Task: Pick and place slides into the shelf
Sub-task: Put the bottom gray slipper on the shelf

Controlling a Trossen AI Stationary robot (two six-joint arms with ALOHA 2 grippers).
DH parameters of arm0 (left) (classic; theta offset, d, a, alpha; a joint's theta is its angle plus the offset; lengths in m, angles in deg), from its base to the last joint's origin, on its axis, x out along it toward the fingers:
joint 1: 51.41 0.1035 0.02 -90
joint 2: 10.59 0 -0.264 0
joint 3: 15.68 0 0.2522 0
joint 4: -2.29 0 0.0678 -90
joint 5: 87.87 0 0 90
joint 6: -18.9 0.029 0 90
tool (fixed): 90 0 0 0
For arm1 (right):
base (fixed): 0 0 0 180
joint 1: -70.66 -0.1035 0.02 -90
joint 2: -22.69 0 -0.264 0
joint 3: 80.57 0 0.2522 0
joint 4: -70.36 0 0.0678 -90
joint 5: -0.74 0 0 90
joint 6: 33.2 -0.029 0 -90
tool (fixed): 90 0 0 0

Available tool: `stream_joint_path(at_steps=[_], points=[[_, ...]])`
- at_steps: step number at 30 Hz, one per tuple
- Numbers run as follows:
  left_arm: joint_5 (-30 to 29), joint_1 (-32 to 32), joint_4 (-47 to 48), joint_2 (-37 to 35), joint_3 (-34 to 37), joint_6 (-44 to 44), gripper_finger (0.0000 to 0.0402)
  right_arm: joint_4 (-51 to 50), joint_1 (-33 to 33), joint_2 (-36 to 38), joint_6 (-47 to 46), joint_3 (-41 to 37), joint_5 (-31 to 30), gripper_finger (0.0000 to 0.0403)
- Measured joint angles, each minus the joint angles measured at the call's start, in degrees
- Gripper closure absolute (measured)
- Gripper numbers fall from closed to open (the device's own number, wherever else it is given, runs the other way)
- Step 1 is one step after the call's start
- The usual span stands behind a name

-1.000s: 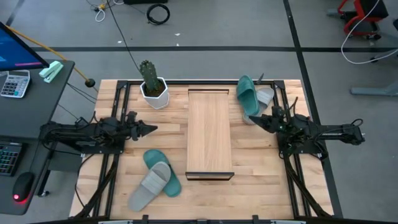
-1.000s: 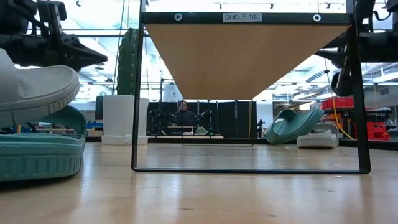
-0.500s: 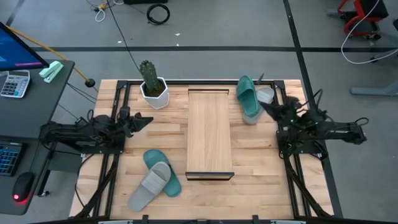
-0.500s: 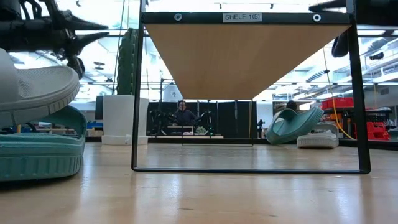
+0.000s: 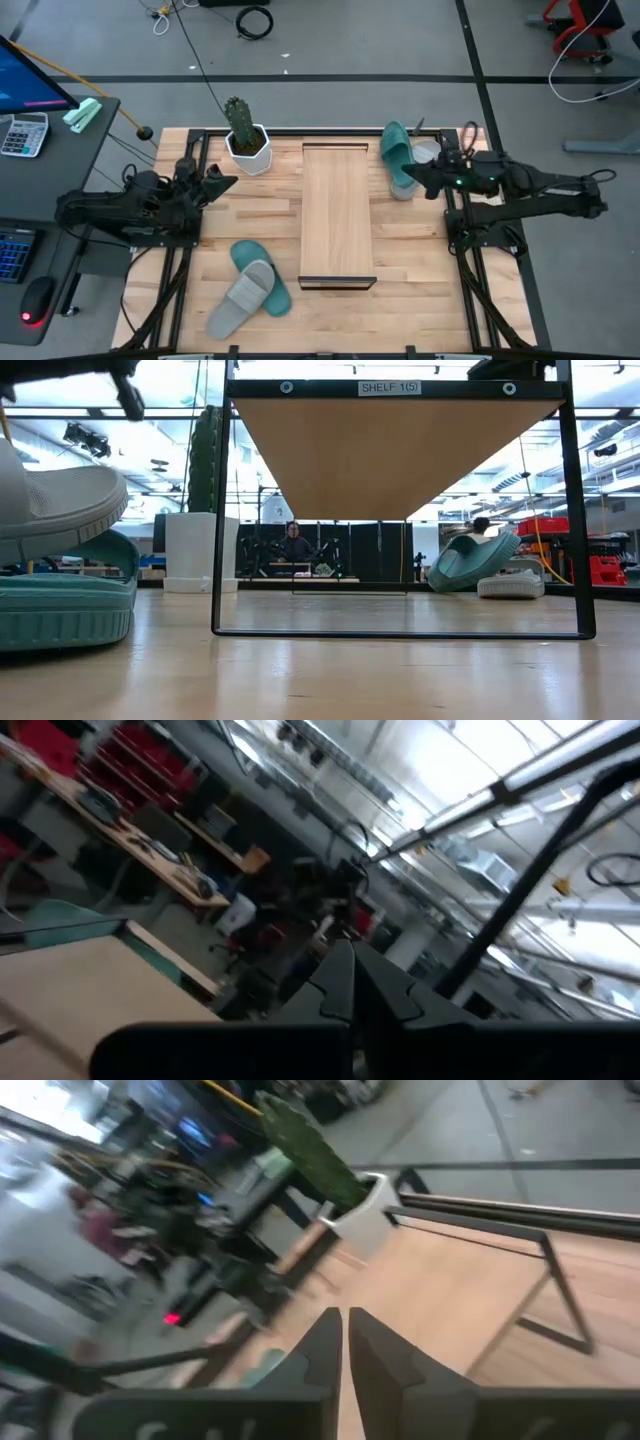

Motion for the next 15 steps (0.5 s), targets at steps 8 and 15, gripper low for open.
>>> stream_joint_path(at_steps=[8, 15], points=[[8.46, 0.0, 4.39, 12.59, -10.72, 0.77, 0.0387, -16.7, -0.01, -10.49, -1.71, 14.25, 0.74, 0.0368], [10.77, -0.04, 14.59, 19.89, -18.1, 4.41, 0.0393, -35.29, 0.01, -14.46, -6.66, 21.34, -5.92, 0.0366]])
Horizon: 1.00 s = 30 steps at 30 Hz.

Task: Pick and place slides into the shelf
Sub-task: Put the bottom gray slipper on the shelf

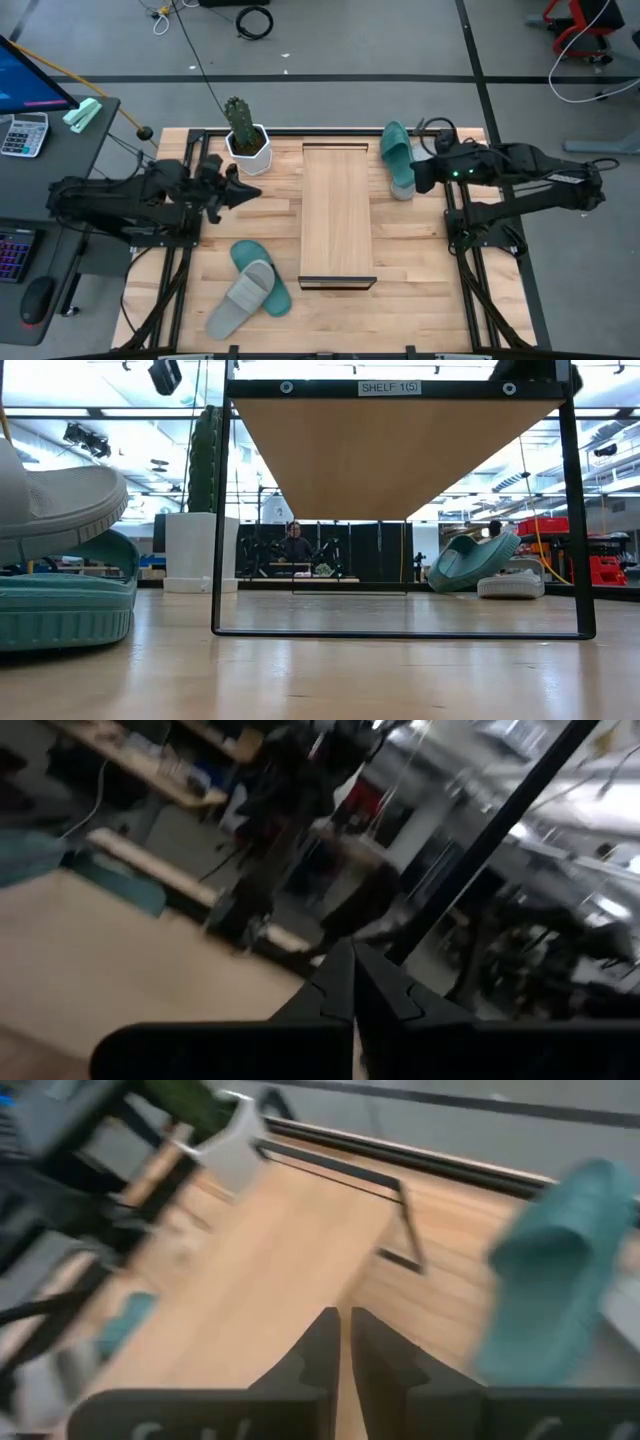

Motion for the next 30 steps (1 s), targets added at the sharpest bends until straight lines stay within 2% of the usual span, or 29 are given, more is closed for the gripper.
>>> stream_joint_path(at_steps=[6, 11, 20, 26, 30], points=[[4.16, -1.83, 5.32, 1.88, -2.9, -1.14, 0.0366, -4.96, -0.02, -0.16, -4.02, -0.33, -0.12, 0.0366], [6.99, -4.94, 8.74, 1.38, -3.07, -3.68, 0.0365, -5.35, -0.02, -0.16, -4.12, -0.33, -0.15, 0.0366], [8.01, -10.51, 22.41, 1.49, -3.05, -8.88, 0.0385, -6.86, -0.02, -0.14, -3.59, -0.33, -0.17, 0.0366], [8.13, -12.52, 33.82, 1.64, -3.05, -10.71, 0.0368, -6.97, -0.02, -0.21, -3.28, -0.33, -0.15, 0.0366], [8.11, -12.59, 37.07, 2.3, -2.48, -11.2, 0.0349, -6.97, -0.01, -0.23, -2.7, -0.35, -0.05, 0.0366]])
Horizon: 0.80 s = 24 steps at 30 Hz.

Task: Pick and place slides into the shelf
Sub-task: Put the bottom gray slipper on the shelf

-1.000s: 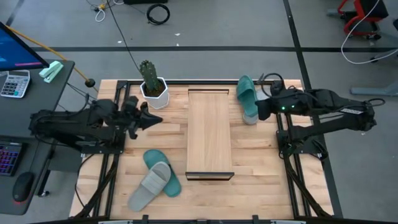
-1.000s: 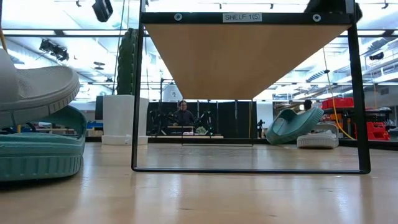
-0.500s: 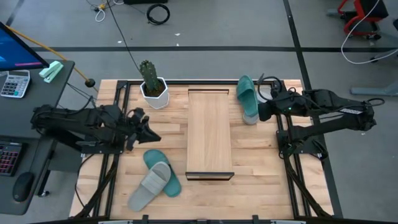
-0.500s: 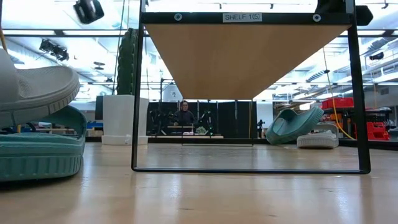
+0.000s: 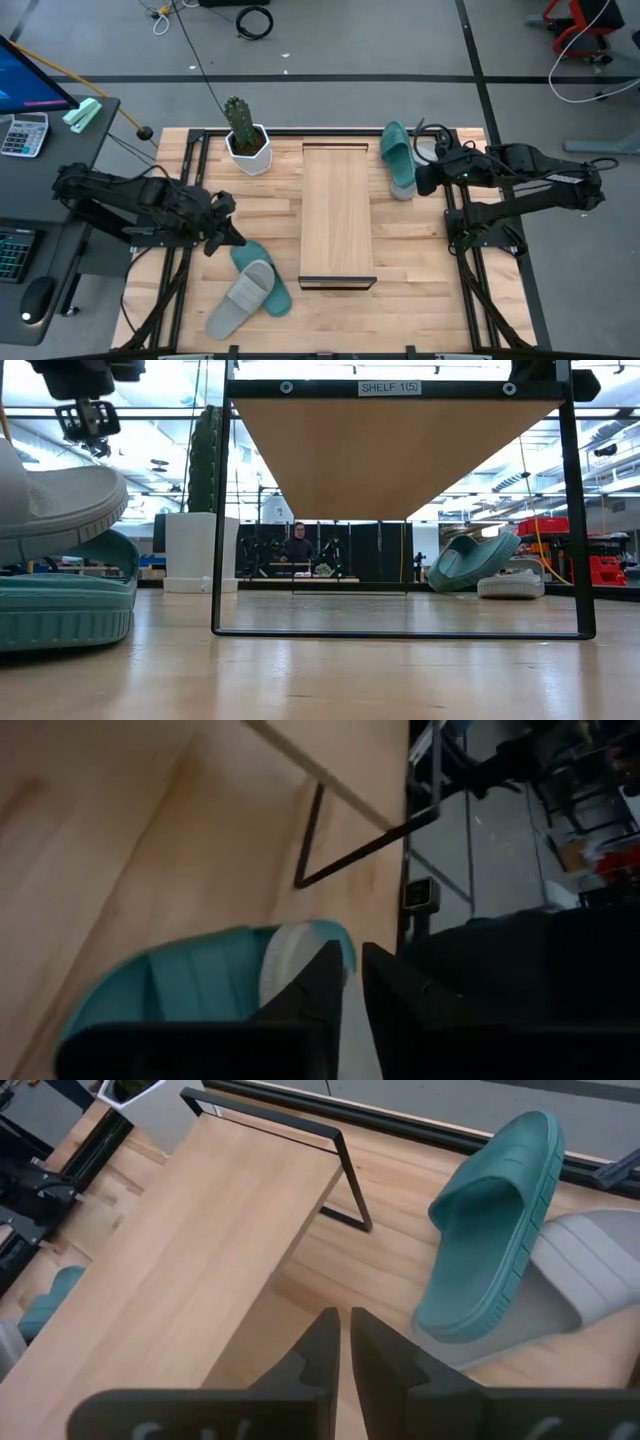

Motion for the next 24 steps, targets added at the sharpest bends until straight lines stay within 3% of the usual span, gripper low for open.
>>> stream_joint_path(at_steps=[17, 24], points=[[2.12, -3.69, -0.32, 10.59, 2.03, 1.18, 0.0229, 0.02, -0.02, 0.0, 0.06, -0.02, 0.61, 0.0366], [8.01, -4.74, -0.6, 14.31, 2.03, 1.2, 0.0192, 0.02, -0.03, 0.0, 0.13, -0.02, 1.72, 0.0366]])
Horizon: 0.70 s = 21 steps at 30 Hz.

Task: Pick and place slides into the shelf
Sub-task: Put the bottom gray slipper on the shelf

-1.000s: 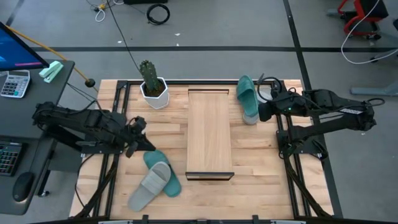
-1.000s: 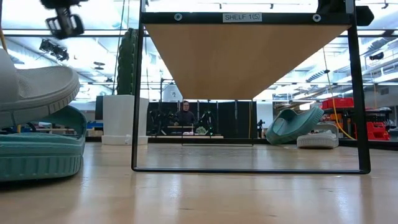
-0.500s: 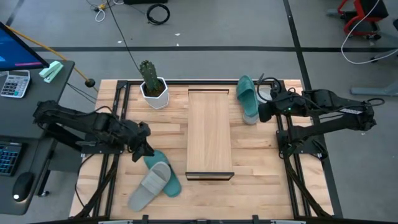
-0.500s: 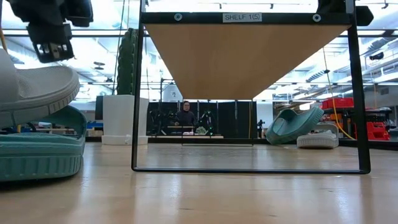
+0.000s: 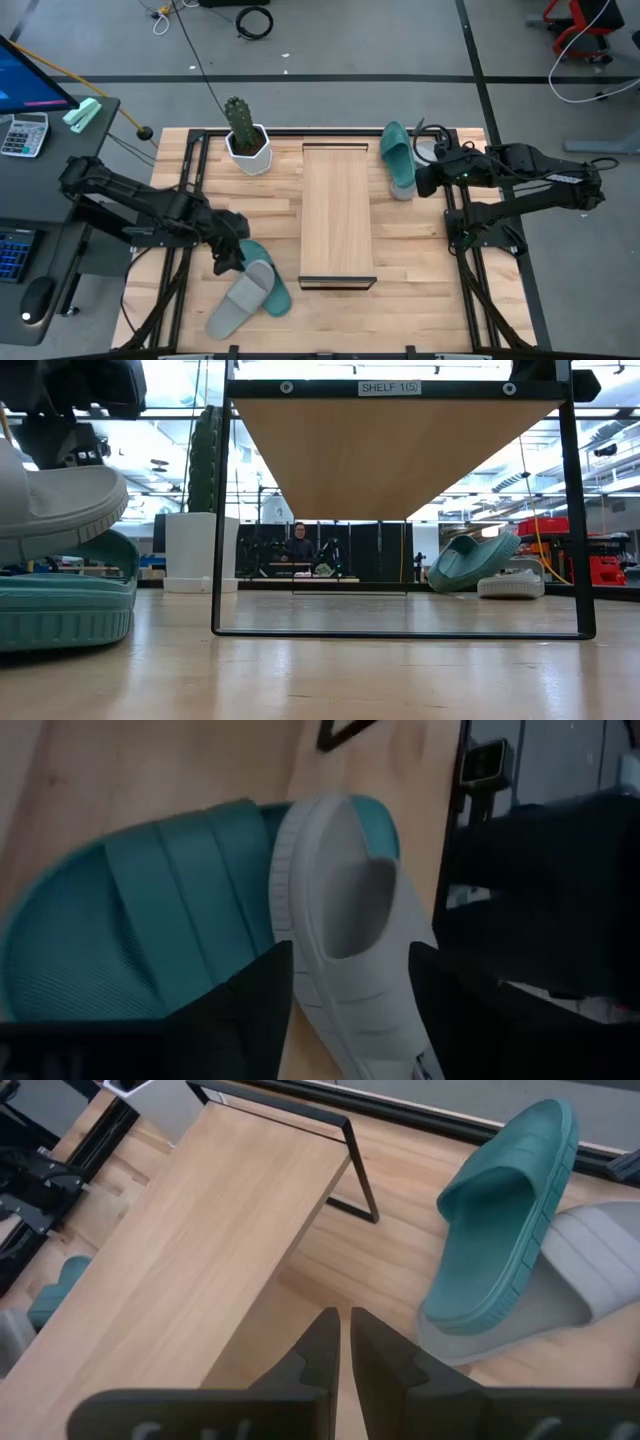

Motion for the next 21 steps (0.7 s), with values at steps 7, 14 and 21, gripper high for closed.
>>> stream_joint_path(at_steps=[7, 14, 21], points=[[0.95, 0.17, -0.87, 1.04, 0.0, -1.67, 0.014, 0.01, 0.01, 0.0, 0.0, 0.0, 0.13, 0.0366], [-2.18, 1.44, -1.01, 1.04, 0.0, -3.05, 0.0099, 0.02, 0.0, 0.0, -0.04, 0.0, 0.28, 0.0366], [-2.59, 2.45, -1.47, 1.04, 0.0, -1.25, 0.0091, 0.02, 0.0, 0.0, -0.02, 0.0, 0.35, 0.0366]])
